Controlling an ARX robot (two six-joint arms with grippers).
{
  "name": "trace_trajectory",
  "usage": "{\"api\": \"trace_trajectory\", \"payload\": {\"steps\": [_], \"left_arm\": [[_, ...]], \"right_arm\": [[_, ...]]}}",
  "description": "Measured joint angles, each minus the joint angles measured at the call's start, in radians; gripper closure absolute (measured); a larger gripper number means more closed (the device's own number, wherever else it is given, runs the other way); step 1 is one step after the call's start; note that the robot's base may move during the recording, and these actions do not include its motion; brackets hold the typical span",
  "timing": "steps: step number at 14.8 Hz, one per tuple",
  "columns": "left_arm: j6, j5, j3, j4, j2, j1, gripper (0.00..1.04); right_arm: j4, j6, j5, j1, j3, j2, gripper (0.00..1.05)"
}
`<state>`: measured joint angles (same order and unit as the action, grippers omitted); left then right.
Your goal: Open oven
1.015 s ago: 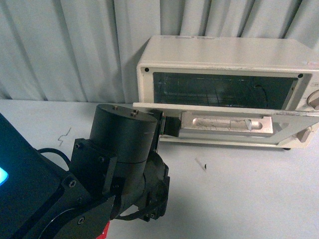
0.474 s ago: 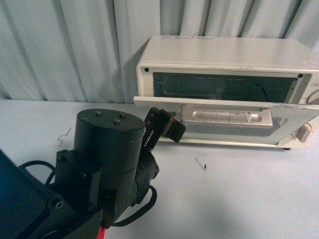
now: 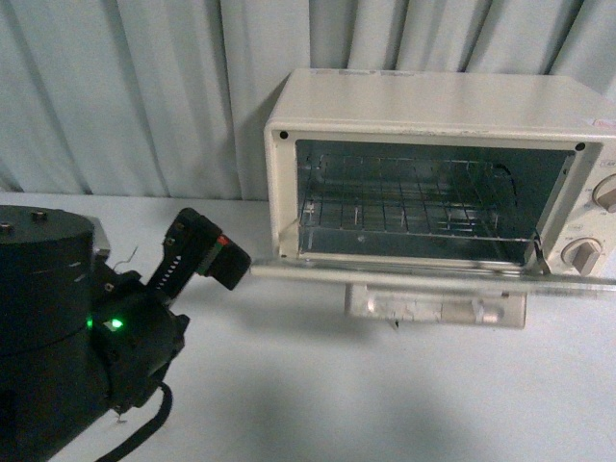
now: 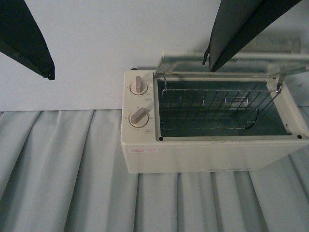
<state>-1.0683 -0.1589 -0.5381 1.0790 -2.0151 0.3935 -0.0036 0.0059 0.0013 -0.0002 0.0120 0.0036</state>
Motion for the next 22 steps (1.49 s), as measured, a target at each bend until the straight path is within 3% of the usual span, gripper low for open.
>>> {"api": "trace_trajectory", "payload": {"steps": [1,2,3,5,6,7,8,12,17,19,22], "left_arm": [[0.024,-0.013,0.012,0.02,0.011,-0.019,0.08],[0.214,-0.126,0.052,0.185,-0.026,-0.036,0.19],[0.488,-0.14,0.151,0.201,-0.016,-0.076,0.34],[0.848,-0.125,0.26,0.201,0.128,-0.124,0.57],[0.95,-0.093,0.294,0.218,0.225,-0.146,0.7],[1.023,-0.046,0.383,0.204,0.34,-0.185,0.92],[1.036,-0.024,0.426,0.203,0.423,-0.214,1.03],[1.051,0.041,0.5,0.163,0.708,-0.271,1.03],[1.051,0.146,0.533,-0.179,1.109,-0.397,1.03],[1.051,0.156,0.531,-0.359,1.256,-0.396,1.03],[1.051,0.157,0.531,-0.507,1.431,-0.394,1.03]], "right_arm": [[0.0,0.0,0.0,0.0,0.0,0.0,0.06],[0.0,0.0,-0.002,0.0,0.0,0.0,0.06],[0.0,0.0,0.0,0.0,0.0,0.0,0.06],[0.0,0.0,-0.002,0.0,0.0,0.0,0.06],[0.0,0.0,-0.001,0.0,0.0,0.0,0.06],[0.0,0.0,-0.001,0.0,0.0,0.0,0.06],[0.0,0.0,-0.001,0.0,0.0,0.0,0.06],[0.0,0.0,-0.001,0.0,0.0,0.0,0.06],[0.0,0.0,-0.001,0.0,0.0,0.0,0.06],[0.0,0.0,-0.001,0.0,0.0,0.0,0.06],[0.0,0.0,-0.001,0.0,0.0,0.0,0.06]]}}
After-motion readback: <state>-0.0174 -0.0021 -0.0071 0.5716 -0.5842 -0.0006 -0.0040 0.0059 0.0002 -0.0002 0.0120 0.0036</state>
